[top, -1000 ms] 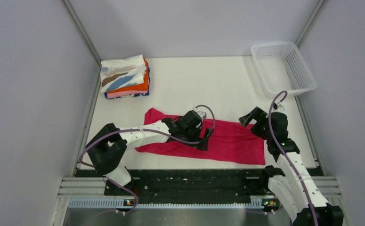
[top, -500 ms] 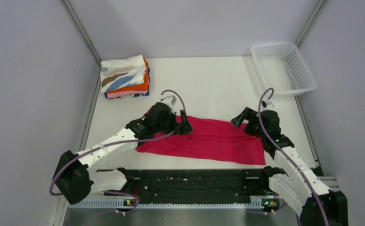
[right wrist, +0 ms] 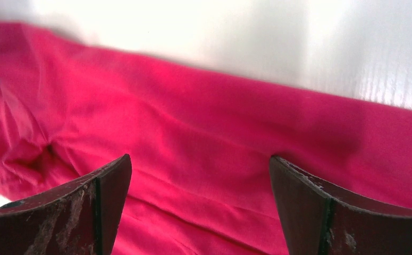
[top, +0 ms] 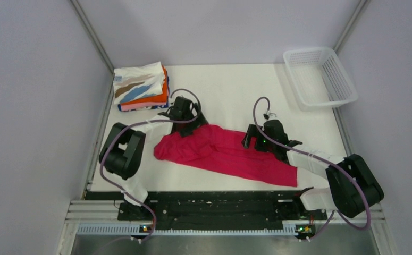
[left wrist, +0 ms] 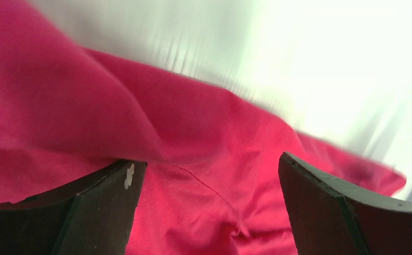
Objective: Fold and stack the t-shirts
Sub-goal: Rotate the tshirt 90 degrees
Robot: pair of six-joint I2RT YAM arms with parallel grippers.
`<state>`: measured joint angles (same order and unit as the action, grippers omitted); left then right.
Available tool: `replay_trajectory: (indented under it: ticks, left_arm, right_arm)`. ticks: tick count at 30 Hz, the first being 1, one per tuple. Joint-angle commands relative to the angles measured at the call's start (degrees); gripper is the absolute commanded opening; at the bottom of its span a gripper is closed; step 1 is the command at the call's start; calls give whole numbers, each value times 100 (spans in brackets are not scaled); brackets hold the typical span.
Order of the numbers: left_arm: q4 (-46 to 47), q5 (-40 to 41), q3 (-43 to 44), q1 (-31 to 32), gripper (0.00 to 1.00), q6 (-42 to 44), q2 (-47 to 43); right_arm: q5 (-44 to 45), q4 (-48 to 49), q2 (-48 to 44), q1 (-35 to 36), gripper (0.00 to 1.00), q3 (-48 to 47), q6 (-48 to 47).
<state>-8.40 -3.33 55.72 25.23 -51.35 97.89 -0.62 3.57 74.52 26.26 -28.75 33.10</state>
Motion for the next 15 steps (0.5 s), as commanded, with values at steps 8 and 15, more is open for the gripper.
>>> replay_trajectory:
  ticks: [8, 15]
  left_arm:
    - [-139, -982, 3963, -149, 99, -482, 3421]
    - [1137, -931, 8026, -168, 99, -1964, 6213]
  right_arm:
    - [323, -524, 55, 788, 99, -27, 545]
    - [-941, 454, 450, 1451, 99, -243, 701]
